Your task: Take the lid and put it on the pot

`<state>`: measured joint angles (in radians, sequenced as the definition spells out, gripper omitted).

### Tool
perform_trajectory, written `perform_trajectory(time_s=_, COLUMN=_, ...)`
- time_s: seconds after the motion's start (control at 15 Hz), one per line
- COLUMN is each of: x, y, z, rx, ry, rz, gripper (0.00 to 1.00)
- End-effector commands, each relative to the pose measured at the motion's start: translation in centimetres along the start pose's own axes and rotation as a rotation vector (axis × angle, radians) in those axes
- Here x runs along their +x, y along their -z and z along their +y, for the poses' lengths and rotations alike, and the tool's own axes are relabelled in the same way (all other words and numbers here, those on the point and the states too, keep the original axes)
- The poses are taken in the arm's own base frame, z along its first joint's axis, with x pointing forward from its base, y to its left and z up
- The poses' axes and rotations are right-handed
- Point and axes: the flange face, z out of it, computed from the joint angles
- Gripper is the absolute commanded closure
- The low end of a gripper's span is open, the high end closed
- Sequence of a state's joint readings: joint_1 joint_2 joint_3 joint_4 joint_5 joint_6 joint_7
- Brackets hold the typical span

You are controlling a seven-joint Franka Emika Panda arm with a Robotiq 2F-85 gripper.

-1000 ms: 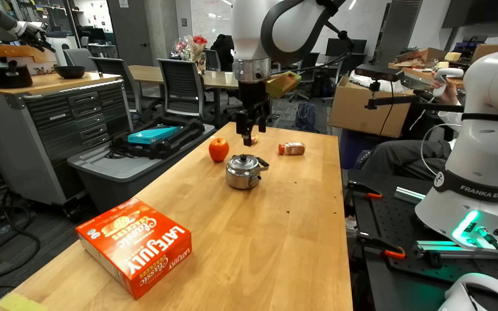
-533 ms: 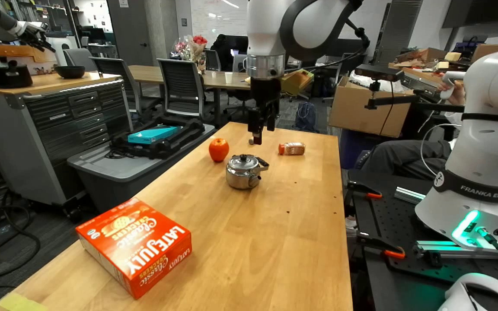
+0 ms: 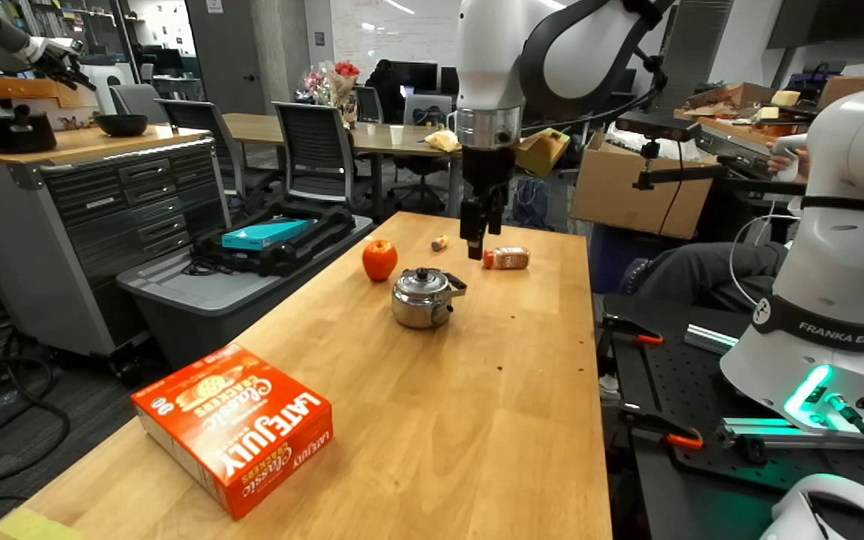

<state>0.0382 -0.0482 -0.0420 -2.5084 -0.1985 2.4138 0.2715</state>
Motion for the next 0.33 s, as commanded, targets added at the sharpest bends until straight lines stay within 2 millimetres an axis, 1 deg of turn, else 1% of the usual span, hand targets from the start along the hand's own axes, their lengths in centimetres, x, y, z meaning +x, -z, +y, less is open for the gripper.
perform_trajectory(time_s=0.0, x=-0.33, y=-0.27, z=0.24, rx=0.0, ry=0.004, rz=-0.009, gripper=0.0)
perform_trajectory(time_s=0.27, x=-0.67, y=-0.51, z=0.45, rx=-0.001, ry=0.009, rz=-0.016, gripper=0.0)
